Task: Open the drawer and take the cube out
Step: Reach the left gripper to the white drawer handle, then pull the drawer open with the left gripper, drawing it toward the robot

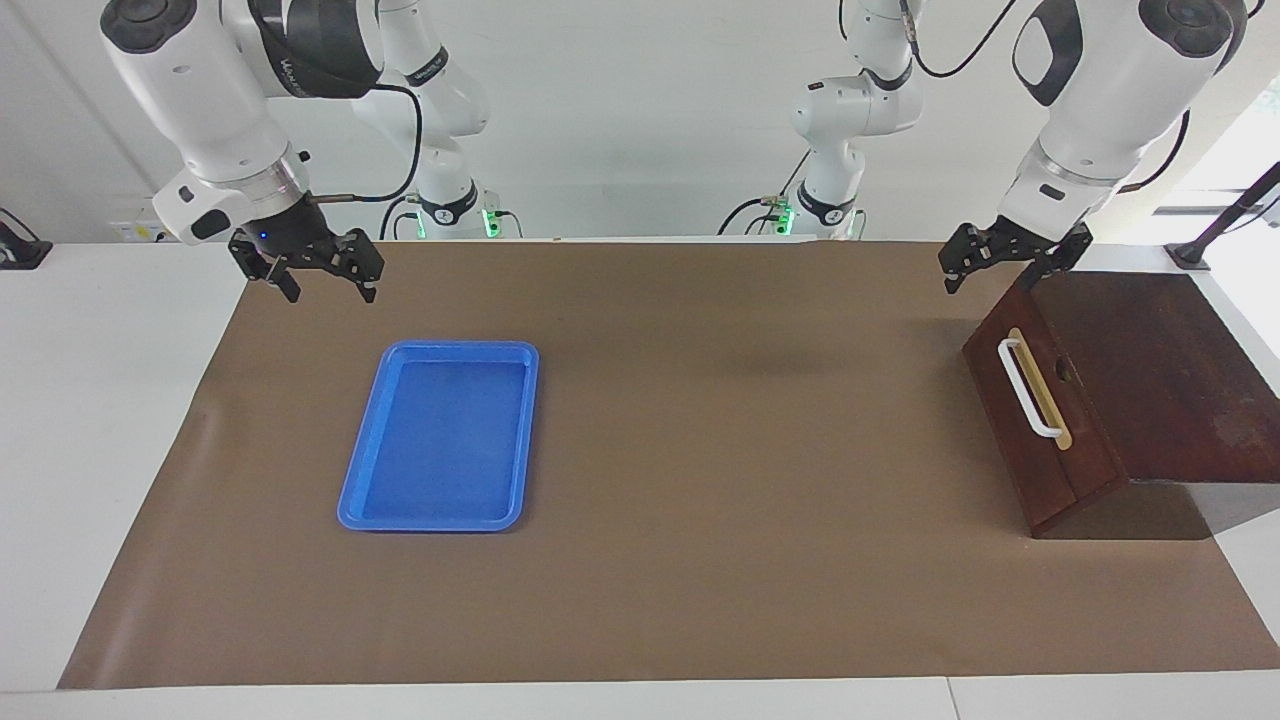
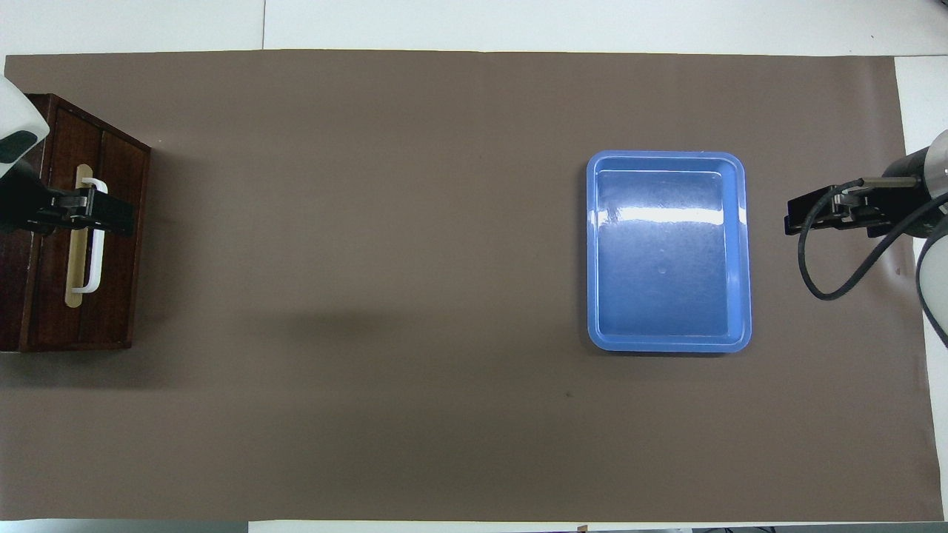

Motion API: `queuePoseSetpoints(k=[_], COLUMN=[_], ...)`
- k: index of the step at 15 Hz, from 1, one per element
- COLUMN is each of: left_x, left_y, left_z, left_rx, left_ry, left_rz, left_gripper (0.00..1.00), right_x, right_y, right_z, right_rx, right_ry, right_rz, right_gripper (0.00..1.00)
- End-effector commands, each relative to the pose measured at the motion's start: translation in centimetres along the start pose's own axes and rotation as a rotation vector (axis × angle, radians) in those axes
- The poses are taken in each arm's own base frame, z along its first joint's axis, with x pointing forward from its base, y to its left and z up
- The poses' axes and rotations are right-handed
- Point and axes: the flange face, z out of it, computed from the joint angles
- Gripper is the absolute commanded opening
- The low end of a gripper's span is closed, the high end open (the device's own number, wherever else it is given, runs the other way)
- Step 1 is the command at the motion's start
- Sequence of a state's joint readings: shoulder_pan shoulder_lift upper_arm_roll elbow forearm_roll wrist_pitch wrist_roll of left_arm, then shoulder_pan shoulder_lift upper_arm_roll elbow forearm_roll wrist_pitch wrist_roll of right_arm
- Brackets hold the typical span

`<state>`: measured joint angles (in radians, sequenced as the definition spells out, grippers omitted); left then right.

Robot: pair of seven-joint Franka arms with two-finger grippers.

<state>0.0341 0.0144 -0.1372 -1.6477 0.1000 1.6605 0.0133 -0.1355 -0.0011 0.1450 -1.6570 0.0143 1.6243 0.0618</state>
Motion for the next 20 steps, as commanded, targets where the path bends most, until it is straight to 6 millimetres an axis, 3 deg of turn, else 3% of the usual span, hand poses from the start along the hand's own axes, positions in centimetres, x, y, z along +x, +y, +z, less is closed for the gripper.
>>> queuePoseSetpoints(k=[1,8,11,14,20], left_x=[0.4,3.6,3.0,2.4,1.1], left_y=[0.4,0.1,-0.7,-3.1,-2.6], left_z=[4.4,12.7,15.8,17.3,20.0], left_rx=[0.132,0.294,0.277,0.269,0.252], left_ry=[0.060,0.101,0.099,0.101,0.090], left_rz=[0.081,0.198,0.200,0.170,0.185], left_gripper=[1.00,1.00,1.00,1.00,1.00], right_x=[-0.4,-0.4,-0.4,-0.4,-0.4], right_y=[0.3,0.5,0.5,0.5,0.4], right_z=[-0.2,-0.1,-0.1,-0.2,-0.1], right_rx=[0.015,0.015,0.015,0.015,0.015], right_ry=[0.002,-0.001,0.000,0.002,0.006], right_rz=[-0.007,-0.004,-0.004,-0.004,-0.004], right_gripper=[1.00,1.00,1.00,1.00,1.00])
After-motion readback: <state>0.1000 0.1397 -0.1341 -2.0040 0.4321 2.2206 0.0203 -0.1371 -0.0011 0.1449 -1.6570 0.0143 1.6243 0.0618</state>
